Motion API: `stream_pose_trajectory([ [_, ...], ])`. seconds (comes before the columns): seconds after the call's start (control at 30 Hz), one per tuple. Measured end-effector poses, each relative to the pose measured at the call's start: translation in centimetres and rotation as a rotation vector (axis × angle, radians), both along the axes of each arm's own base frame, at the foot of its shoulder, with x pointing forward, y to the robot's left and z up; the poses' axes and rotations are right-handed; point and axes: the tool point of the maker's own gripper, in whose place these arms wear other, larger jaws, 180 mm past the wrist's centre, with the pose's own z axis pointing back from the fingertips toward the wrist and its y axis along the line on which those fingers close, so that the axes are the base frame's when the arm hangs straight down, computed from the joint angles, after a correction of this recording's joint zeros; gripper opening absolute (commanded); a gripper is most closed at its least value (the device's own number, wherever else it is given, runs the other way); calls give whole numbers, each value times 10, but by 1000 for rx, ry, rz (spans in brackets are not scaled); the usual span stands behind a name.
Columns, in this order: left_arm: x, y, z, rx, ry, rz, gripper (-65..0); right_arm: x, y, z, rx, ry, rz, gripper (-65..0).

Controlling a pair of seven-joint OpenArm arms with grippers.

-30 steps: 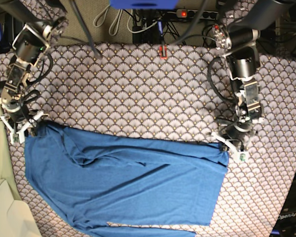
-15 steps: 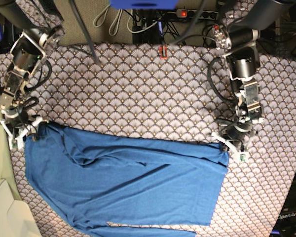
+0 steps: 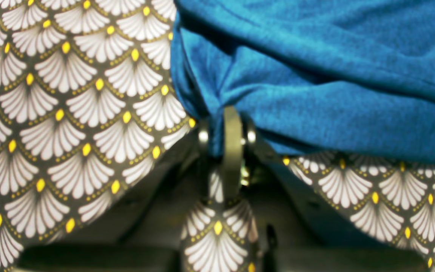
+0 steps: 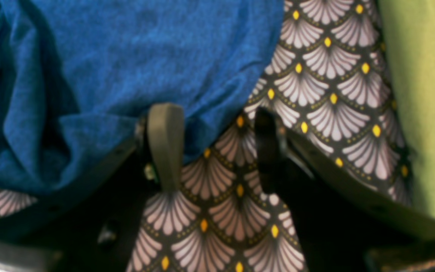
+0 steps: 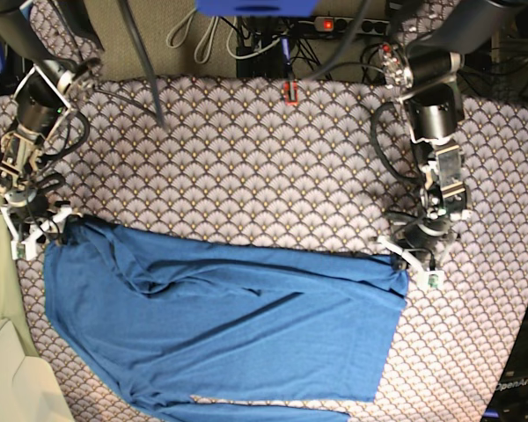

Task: Fold the T-shirt properly
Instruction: 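Lower both grippers and grasp the shirt edge corners, then pull the grasped edge toward the arms with both grippers, spreading the shirt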

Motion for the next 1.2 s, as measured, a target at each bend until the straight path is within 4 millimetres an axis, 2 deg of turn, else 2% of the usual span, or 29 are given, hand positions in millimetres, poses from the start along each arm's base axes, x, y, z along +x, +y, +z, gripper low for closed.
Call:
stream_pose_trajectory([
  [0.17,0,0,0,0,0,0,-646,0,1,0,2,-2,1,-337],
  [0.33,0,0,0,0,0,0,-646,3,11,-4,29,-15,5,-355],
  [0.4,0,0,0,0,0,0,-646,5,16,-7,60,-31,-1,-409],
  [0.47,0,0,0,0,1,0,-646,5,17,-7,62,-30,0,-500],
  [0.53,0,0,0,0,1,0,-646,5,18,-8,69,-32,2,-623],
  [0.57,0,0,0,0,1,-1,-646,6,20,-7,75,-37,5,-650],
  [0.7,-2,-10,0,-14,2,-67,-646,5,18,-5,58,-32,7,-650],
  [0.8,-4,-14,-1,-18,4,-90,-646,-3,10,-5,22,-19,5,-650],
  [0.93,-15,-6,-3,1,3,-89,-646,-17,-2,-3,-21,-14,-4,-650],
  [1.13,-26,9,6,59,-16,-87,-646,-23,-4,-6,-31,-6,-4,-650],
  [1.2,-32,11,4,76,22,-97,-646,-26,-4,-7,-23,-19,-7,-650],
])
